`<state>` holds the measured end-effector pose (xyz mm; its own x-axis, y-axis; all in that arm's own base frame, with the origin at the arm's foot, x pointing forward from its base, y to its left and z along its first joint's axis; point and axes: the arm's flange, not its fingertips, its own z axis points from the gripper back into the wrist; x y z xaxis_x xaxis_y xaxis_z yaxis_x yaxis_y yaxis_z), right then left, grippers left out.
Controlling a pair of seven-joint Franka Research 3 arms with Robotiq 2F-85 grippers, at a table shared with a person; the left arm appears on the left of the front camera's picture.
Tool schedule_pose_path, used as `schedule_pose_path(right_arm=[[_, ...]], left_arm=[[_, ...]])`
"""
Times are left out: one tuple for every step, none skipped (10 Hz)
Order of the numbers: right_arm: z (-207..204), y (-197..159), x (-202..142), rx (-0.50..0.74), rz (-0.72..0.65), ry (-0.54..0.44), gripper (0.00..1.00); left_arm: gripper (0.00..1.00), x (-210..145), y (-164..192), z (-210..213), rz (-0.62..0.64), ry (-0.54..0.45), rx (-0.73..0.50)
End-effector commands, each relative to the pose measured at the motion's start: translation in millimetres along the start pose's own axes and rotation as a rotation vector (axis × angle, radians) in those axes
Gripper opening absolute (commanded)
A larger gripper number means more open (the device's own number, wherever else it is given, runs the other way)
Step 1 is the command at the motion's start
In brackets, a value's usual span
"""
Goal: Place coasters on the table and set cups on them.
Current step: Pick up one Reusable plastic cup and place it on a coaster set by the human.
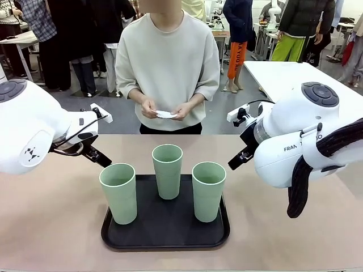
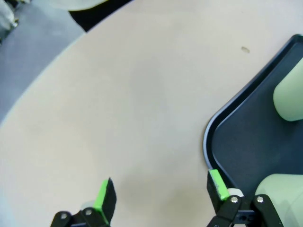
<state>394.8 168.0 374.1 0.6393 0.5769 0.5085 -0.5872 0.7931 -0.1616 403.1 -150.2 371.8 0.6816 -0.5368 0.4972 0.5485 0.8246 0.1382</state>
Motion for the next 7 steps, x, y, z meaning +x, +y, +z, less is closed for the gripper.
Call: schedule_pose_path(right_arm=[[0,0,0,0.000,0.000,0.000,1.00],[20,6,9,-0.031,-0.010,0.003,1.00],[47,22,11,-0.051,0.007,0.035,1.00],[73,41,9,-0.089,0.005,0.123,1.00],[89,54,6,-0.109,-0.003,0.164,1.00],[106,69,-5,-0.114,-0.026,0.242,1.00],[122,87,-21,-0.103,-0.023,0.336,1.00]], left_arm=[[1.00,0,0,0,0.000,0.000,0.000],[1.00,14,12,37,0.114,-0.066,0.140],[1.00,15,2,83,0.037,-0.080,0.102],[1.00,11,-10,125,0.023,0.021,0.072],[1.00,6,-15,143,0.016,0.080,0.081],[1.00,-5,-20,158,0.040,0.167,0.004],[1.00,-17,-25,166,0.045,0.249,0.000]])
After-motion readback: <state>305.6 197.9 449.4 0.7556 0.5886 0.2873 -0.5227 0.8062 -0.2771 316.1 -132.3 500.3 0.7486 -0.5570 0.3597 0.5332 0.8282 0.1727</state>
